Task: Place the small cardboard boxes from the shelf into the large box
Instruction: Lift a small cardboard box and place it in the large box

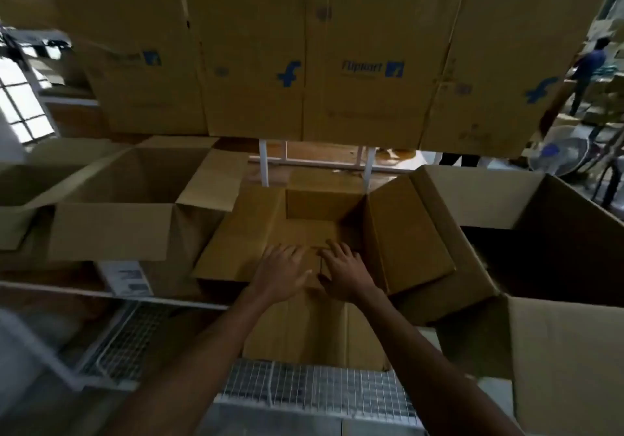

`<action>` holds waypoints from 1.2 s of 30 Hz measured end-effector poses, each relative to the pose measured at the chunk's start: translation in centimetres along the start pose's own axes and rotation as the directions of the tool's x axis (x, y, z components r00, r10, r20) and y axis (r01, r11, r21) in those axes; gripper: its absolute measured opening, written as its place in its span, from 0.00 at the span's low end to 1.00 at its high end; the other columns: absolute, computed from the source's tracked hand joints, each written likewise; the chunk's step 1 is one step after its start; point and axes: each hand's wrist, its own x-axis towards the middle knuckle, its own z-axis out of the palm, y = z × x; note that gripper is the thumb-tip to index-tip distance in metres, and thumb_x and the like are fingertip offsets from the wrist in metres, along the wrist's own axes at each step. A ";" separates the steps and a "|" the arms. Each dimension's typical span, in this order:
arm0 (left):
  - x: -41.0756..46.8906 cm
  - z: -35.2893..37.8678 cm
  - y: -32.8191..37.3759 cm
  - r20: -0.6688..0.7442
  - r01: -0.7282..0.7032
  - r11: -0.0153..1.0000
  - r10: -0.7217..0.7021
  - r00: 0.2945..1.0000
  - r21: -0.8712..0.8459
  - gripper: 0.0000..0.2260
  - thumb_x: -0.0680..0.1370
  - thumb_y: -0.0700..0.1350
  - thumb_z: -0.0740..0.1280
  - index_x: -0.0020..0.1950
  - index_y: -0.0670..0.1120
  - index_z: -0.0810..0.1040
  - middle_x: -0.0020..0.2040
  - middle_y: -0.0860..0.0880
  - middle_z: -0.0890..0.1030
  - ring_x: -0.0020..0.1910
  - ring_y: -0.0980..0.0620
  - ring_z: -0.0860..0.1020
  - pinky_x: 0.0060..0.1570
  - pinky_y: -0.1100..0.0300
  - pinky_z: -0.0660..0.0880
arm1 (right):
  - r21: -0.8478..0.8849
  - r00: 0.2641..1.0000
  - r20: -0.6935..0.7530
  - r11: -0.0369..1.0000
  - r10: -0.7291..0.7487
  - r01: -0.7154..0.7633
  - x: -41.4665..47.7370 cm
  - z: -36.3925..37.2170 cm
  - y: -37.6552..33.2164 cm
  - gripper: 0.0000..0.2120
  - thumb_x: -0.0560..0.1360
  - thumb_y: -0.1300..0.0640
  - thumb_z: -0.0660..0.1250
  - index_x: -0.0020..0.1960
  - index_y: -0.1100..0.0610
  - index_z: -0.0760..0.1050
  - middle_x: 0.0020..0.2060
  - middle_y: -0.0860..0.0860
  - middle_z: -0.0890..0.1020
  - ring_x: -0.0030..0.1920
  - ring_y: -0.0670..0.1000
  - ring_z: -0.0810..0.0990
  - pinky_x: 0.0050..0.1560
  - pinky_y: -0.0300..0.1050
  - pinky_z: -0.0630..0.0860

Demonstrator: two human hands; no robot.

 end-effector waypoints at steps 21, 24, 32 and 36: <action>-6.7 6.5 2.0 -0.123 0.249 0.901 -0.309 0.943 -0.355 0.08 0.79 0.55 0.69 0.54 0.54 0.83 0.51 0.54 0.83 0.53 0.50 0.80 0.55 0.52 0.75 | 0.105 0.982 0.187 0.993 0.027 -0.047 -6.0 4.2 0.0 0.16 0.80 0.51 0.62 0.67 0.46 0.68 0.59 0.51 0.81 0.59 0.54 0.79 0.69 0.64 0.66; -9.5 6.5 2.1 -0.228 0.403 0.768 -0.565 0.793 -0.499 0.05 0.76 0.51 0.74 0.45 0.54 0.79 0.48 0.52 0.80 0.49 0.49 0.77 0.49 0.51 0.76 | 0.090 0.988 0.151 0.995 0.034 -0.048 -6.9 4.7 -0.2 0.14 0.81 0.51 0.61 0.66 0.44 0.68 0.57 0.49 0.81 0.56 0.53 0.80 0.69 0.63 0.67; -12.2 6.2 -0.3 -0.123 0.141 0.990 -0.139 0.983 0.006 0.23 0.75 0.61 0.73 0.68 0.55 0.79 0.67 0.49 0.79 0.66 0.46 0.76 0.65 0.44 0.70 | 0.072 0.996 0.081 0.997 -0.042 0.036 -9.8 4.4 -0.3 0.13 0.82 0.51 0.61 0.66 0.47 0.69 0.54 0.50 0.81 0.45 0.50 0.81 0.44 0.48 0.81; -13.1 5.2 -0.1 -0.145 0.152 0.988 -0.155 0.977 -0.027 0.17 0.77 0.60 0.71 0.64 0.57 0.81 0.59 0.55 0.84 0.59 0.52 0.79 0.65 0.47 0.67 | 0.065 0.997 0.030 0.996 -0.070 0.068 -11.8 3.5 0.1 0.11 0.82 0.51 0.61 0.63 0.47 0.69 0.50 0.49 0.81 0.42 0.49 0.80 0.42 0.47 0.80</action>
